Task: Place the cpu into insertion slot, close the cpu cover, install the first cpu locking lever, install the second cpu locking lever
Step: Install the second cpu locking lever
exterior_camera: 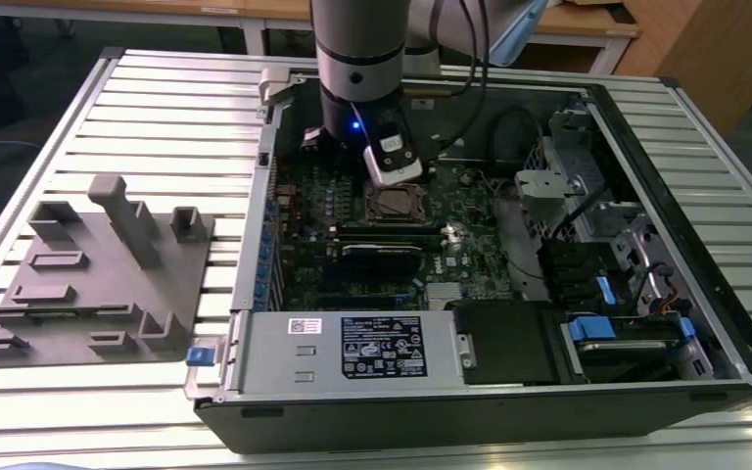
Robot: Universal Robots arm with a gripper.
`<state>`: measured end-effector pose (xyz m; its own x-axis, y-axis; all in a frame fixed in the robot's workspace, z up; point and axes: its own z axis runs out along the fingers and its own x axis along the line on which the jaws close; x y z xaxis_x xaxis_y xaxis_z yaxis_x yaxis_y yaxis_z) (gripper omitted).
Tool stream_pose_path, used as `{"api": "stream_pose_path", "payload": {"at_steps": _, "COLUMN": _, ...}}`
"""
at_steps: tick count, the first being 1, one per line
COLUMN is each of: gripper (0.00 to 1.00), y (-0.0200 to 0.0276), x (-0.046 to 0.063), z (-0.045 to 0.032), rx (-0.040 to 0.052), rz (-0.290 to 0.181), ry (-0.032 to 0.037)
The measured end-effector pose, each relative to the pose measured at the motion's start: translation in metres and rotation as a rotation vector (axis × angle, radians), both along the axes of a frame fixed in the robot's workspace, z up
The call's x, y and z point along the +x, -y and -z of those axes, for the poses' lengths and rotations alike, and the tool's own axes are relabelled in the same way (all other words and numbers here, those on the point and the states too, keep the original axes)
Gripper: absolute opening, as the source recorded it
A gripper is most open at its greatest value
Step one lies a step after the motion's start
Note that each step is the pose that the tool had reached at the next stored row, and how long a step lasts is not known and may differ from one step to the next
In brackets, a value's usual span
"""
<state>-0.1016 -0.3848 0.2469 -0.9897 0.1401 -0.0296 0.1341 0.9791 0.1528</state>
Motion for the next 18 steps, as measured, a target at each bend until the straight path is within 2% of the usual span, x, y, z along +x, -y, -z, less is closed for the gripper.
{"api": "stream_pose_path", "payload": {"at_steps": 5, "gripper": 0.11, "y": 0.0000, "x": 0.005, "z": 0.0000, "rx": -0.0009, "rz": 0.000, "ry": -0.0001}}
{"api": "stream_pose_path", "payload": {"at_steps": 18, "gripper": 0.11, "y": 0.0003, "x": 0.034, "z": 0.0001, "rx": -0.0021, "rz": 0.000, "ry": -0.0047}}
